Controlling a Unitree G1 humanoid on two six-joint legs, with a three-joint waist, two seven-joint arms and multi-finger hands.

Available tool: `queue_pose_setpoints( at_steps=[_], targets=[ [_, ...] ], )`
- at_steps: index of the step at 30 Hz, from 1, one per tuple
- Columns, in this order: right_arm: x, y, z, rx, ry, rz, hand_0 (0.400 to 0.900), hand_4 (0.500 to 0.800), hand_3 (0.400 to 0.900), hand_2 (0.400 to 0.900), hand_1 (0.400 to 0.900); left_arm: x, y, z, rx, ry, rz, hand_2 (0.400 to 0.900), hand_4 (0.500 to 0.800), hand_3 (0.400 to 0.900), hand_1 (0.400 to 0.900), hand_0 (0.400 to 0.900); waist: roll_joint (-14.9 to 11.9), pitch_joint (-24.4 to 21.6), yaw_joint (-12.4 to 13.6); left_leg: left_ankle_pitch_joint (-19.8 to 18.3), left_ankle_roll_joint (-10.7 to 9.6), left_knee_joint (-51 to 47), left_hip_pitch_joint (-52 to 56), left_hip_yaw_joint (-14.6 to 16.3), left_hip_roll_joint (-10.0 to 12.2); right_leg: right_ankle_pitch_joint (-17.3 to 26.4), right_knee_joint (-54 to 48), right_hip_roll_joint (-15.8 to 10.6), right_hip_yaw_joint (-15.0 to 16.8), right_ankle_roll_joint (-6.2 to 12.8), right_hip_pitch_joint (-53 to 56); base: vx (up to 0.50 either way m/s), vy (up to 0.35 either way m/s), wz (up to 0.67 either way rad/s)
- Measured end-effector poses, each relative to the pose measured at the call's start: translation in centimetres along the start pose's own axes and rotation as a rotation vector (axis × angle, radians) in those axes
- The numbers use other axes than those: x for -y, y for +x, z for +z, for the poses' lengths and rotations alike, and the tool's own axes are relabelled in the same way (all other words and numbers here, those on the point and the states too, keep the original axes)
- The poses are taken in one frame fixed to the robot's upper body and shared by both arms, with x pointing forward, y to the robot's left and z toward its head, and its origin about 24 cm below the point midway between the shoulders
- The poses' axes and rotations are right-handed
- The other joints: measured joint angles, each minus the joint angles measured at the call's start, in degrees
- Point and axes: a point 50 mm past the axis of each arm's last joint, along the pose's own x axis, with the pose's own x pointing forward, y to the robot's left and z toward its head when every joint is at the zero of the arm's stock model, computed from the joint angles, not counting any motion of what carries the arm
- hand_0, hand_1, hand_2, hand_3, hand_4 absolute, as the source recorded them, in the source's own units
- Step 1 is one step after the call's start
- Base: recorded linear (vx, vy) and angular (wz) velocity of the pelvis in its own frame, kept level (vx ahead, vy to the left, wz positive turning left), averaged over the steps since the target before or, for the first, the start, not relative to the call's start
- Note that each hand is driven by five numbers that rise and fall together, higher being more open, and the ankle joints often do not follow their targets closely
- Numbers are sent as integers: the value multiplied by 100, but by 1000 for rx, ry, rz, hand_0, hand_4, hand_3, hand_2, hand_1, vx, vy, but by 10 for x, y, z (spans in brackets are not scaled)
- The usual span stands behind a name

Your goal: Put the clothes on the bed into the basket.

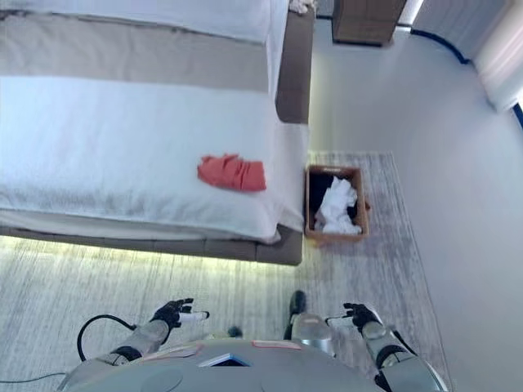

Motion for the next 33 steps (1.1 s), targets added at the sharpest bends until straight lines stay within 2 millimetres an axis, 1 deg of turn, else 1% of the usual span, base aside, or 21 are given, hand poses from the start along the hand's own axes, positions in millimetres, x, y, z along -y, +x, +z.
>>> queue_pose_setpoints(
  at_steps=[1, 2, 3, 4, 5, 6, 8, 9, 10, 11, 12, 13, 14, 15, 18, 20, 22, 24, 26, 29, 33],
  targets=[
    [8, 0, 5, 27, -4, -23, 900, 800, 900, 900, 900, 1, 1, 8, 25, -8, -4, 900, 800, 900, 900, 900, 34, 33, 37, -31, -52, 936, -420, -82, 34, -40, -17, 6, 34, -64, 39, 170, -164, -2],
    [16, 0, 10, 44, -20, -38, 900, 800, 900, 900, 900, 3, 2, 15, 44, -28, -4, 900, 800, 900, 900, 900, 75, 152, 103, 150, -244, 1733, -799, -275, 38, -139, -18, 73, 28, -294, 165, 183, -132, -3],
    [20, 0, 13, 50, -37, -47, 900, 800, 900, 900, 900, 3, 2, 19, 62, -53, -2, 900, 800, 900, 900, 900, 107, 208, 138, 168, -271, 2156, -922, -381, 40, -140, -15, 108, 25, -311, 274, 121, -69, 1],
    [24, 0, 19, 70, -48, -53, 900, 800, 900, 900, 900, 3, 2, 24, 86, -54, -3, 900, 800, 900, 900, 900, 67, 219, 163, 88, -307, 2021, -1067, -442, -41, -329, -19, 83, 12, -506, 344, 174, -44, -1],
    [28, 0, 21, 83, -47, -65, 900, 800, 900, 900, 900, 3, 3, 35, 121, -55, -2, 900, 800, 900, 900, 900, 90, 265, 146, 128, -279, 1709, -1085, -404, -51, -331, -9, 84, -60, -512, 310, 208, -8, 3],
    [34, 0, 30, 111, -40, -81, 900, 800, 900, 900, 900, 2, 3, 45, 154, -62, 0, 900, 800, 900, 900, 900, 131, 355, 182, 140, -233, 1119, -1209, -317, -23, -515, -44, 110, -43, -472, 363, 289, 20, 17],
    [40, -2, 46, 172, -26, -95, 900, 800, 900, 900, 900, 0, 3, 55, 190, -65, 5, 900, 800, 900, 900, 900, 214, 512, 173, 333, -172, -363, -1101, -156, 158, -430, -14, 191, -96, -387, 398, 239, 97, 28],
    [40, -2, 51, 197, -25, -96, 900, 800, 900, 900, 900, 2, 2, 52, 182, -67, 5, 900, 800, 900, 900, 900, 245, 522, 170, 593, -257, -1241, -950, 141, 333, -447, -25, 292, -169, -310, 387, 226, 127, 5],
    [40, -4, 56, 224, -24, -102, 900, 800, 900, 900, 900, 3, 2, 51, 179, -66, 2, 900, 800, 900, 900, 900, 298, 534, 143, 773, -292, -1893, -938, 293, 451, -562, -44, 360, -208, -226, 398, 251, 171, -24],
    [41, -5, 64, 259, -24, -113, 900, 800, 900, 900, 900, 4, 3, 51, 177, -64, 1, 900, 800, 900, 900, 900, 363, 578, 55, 950, -307, -2140, -987, 306, 508, -608, -43, 424, -282, -187, 398, 247, 189, -48],
    [44, -8, 75, 305, -25, -122, 900, 800, 900, 900, 900, 4, 2, 51, 175, -63, 0, 900, 800, 900, 900, 900, 401, 672, 44, 1055, -270, -2242, -1069, 300, 557, -621, -33, 492, -244, -175, 400, 240, 245, -58],
    [46, -12, 88, 360, -31, -128, 900, 800, 900, 900, 900, 7, 2, 43, 154, -64, -4, 900, 800, 900, 900, 900, 438, 726, 89, 1110, -208, -2288, -1003, 300, 574, -628, -22, 548, -94, -162, 395, 197, 242, -43],
    [48, -15, 96, 399, -38, -137, 900, 800, 900, 900, 900, 10, 1, 35, 136, -83, -9, 900, 800, 900, 900, 900, 484, 723, 103, 1161, -140, -2293, -923, 310, 562, -623, -17, 578, 17, -166, 405, 180, 265, -29],
    [52, -18, 102, 432, -50, -156, 900, 800, 900, 900, 900, 13, 1, 34, 136, -98, -7, 900, 800, 900, 900, 900, 572, 698, 106, 1238, -48, -2293, -842, 299, 543, -625, -13, 597, 53, -165, 414, 183, 230, -23],
    [68, -33, 131, 560, -129, -248, 900, 800, 900, 900, 900, 13, 1, 36, 140, -76, -1, 900, 800, 900, 900, 900, 662, 734, 73, 1719, 192, -2234, -788, 385, 400, -657, -34, 466, 296, -50, 427, 169, 195, -28],
    [80, -47, 155, 654, -184, -341, 900, 800, 900, 900, 900, 6, 1, 44, 169, -40, 29, 900, 800, 900, 900, 900, 621, 736, 42, 1649, 288, -2245, -797, 461, 176, -654, -3, 228, 340, 38, 376, -8, 170, -27],
    [92, -64, 184, 757, -238, -445, 900, 800, 900, 900, 900, -4, 1, 52, 200, 0, 72, 900, 800, 900, 900, 900, 622, 737, 62, 1630, 364, -2239, -873, 623, 55, -595, -5, 82, 490, 141, 239, -82, 101, -4],
    [106, -85, 213, 856, -304, -542, 900, 800, 900, 900, 900, -16, 1, 68, 239, 22, 119, 900, 800, 900, 900, 900, 634, 740, 79, 1632, 412, -2238, -1060, 637, -41, -565, -13, -17, 493, 213, 62, -23, 52, 0],
    [114, -99, 233, 917, -335, -612, 900, 800, 900, 900, 900, -26, 0, 82, 274, 27, 151, 900, 800, 900, 900, 900, 596, 754, 179, 1663, 464, -2239, -1119, 632, -109, -532, -7, -79, 484, 272, -5, -19, 71, -2],
    [126, -131, 265, 1024, -460, -738, 900, 800, 900, 900, 900, -30, -3, 98, 336, 8, 188, 900, 800, 900, 900, 900, 564, 786, 256, 1693, 504, -2236, -1361, 625, -130, -513, -11, -93, 478, 337, -231, -53, -5, 5],
    [121, -165, 303, 1162, -525, -817, 900, 800, 900, 900, 900, -33, -3, 105, 351, 9, 208, 900, 800, 900, 900, 900, 317, 1051, 340, 1725, 485, -2101, -1638, 592, -95, -506, -12, -64, 482, 348, -458, -106, -55, 5]
  ],
)
